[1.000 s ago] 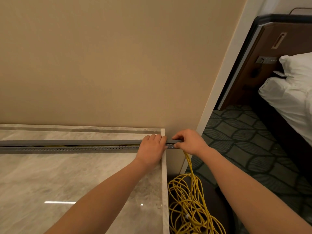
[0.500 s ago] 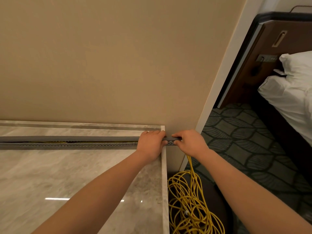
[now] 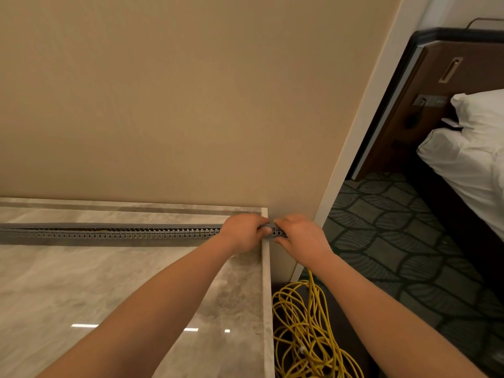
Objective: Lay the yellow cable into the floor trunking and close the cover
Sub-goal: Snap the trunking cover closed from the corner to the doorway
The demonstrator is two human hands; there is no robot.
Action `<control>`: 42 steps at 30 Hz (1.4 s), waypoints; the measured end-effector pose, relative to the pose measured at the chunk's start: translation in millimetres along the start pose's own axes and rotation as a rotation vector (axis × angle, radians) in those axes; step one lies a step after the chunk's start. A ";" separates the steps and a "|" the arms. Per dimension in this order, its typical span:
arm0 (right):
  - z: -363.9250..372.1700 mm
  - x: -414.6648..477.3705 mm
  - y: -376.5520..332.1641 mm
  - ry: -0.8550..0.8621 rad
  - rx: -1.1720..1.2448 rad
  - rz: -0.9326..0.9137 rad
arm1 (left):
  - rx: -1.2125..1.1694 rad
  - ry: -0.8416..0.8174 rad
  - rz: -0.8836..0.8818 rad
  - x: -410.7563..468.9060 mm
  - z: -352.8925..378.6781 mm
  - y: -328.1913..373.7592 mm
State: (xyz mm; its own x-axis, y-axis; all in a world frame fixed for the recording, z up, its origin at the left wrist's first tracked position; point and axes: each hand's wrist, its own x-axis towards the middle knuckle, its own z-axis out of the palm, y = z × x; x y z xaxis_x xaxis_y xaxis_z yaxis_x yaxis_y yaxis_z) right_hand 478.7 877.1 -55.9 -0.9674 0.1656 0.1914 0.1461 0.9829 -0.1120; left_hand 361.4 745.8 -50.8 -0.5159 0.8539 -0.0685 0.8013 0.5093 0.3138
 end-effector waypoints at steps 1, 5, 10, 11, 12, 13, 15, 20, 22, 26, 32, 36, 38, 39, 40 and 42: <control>-0.4 0.1 1.3 0.005 -0.006 -0.015 | 0.006 0.001 0.005 1.1 0.0 -0.4; -2.5 5.6 6.5 -0.017 -0.030 -0.064 | 0.084 0.081 0.023 1.4 6.3 -0.9; -3.7 12.7 11.2 -0.057 -0.046 -0.100 | 0.137 0.171 0.065 -0.7 11.9 1.5; -3.6 12.9 11.6 -0.057 -0.043 -0.102 | 0.144 0.171 0.089 -1.7 13.2 1.2; -3.2 13.1 11.5 -0.056 -0.038 -0.101 | 0.156 0.171 0.109 -2.7 14.2 0.5; -2.5 12.9 11.4 -0.053 -0.032 -0.098 | 0.184 0.174 0.122 -3.1 14.7 -0.3; -1.8 12.6 10.8 -0.052 -0.026 -0.092 | 0.262 0.196 0.114 -3.5 16.2 -1.0; 0.2 13.0 8.6 -0.042 -0.027 -0.075 | 0.333 0.236 0.089 -4.7 22.1 1.4; 1.5 12.7 8.2 -0.039 -0.037 -0.076 | 0.345 0.251 0.090 -5.3 22.8 1.6; 3.1 10.6 7.1 -0.013 -0.049 -0.081 | 0.401 0.302 0.113 -11.0 19.9 5.3; 2.3 11.6 7.9 -0.030 -0.110 -0.108 | 0.435 0.417 0.146 -14.3 22.3 4.1; 1.3 12.1 6.9 -0.041 -0.142 -0.127 | 0.417 0.402 0.155 -13.4 20.7 3.4; 1.0 11.9 7.0 -0.028 -0.157 -0.128 | 0.408 0.392 0.140 -13.1 19.8 2.8; 0.4 11.4 6.4 -0.026 -0.164 -0.123 | 0.401 0.383 0.128 -14.0 19.7 2.9; -0.5 10.2 6.0 -0.024 -0.164 -0.109 | 0.386 0.368 0.116 -14.7 19.9 3.9; -4.0 9.1 3.0 -0.030 -0.149 -0.067 | 0.337 0.339 0.083 -15.8 19.8 7.4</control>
State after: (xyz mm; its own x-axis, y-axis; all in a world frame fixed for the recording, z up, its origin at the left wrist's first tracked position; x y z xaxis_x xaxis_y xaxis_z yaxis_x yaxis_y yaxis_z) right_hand 471.2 881.9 -50.6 -0.9814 0.0993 0.1641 0.1083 0.9930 0.0465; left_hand 381.5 738.2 -66.1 -0.4704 0.8387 0.2743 0.8687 0.4947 -0.0228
